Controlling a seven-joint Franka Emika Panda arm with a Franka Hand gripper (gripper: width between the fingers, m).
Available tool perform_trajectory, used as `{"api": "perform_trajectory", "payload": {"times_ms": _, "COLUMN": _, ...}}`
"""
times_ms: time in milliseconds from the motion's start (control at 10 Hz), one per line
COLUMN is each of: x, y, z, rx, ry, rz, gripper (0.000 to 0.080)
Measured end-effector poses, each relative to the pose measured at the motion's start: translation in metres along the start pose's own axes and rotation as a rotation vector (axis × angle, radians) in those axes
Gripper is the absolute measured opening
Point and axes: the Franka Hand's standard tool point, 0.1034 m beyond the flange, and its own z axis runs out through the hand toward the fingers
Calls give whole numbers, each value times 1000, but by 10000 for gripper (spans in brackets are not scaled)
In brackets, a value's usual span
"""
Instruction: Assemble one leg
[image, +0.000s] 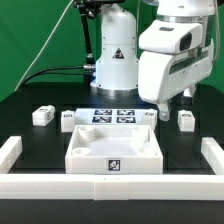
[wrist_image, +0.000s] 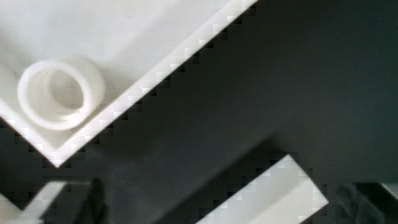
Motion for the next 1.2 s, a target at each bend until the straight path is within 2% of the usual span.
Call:
{"api": "perform_trajectory", "payload": {"times_ms": 100, "x": 0, "y": 0, "z": 0, "rx": 7, "ry": 6, "rz": 14, "gripper": 650}}
{"api": "perform_trajectory", "payload": {"times_ms": 800, "x": -1, "y": -1, "z": 2, "rx": 4, "ry": 8, "rz": 0, "gripper": 650}}
{"api": "perform_trajectory", "payload": {"times_ms": 900, "x": -8, "y": -5, "z": 10, "rx": -39, "ry": 53, "rz": -108, "gripper": 650}}
{"api": "perform_trajectory", "payload": {"times_ms": 1000, "x": -26, "y": -13, "z": 20, "rx": -41, "ry": 51, "rz": -194, "gripper": 650}}
{"api": "perform_trajectory", "payload": {"times_ms": 1200, "x": -46, "y": -7, "z": 27, "rx": -45, "ry": 41, "rz": -362, "gripper": 650}}
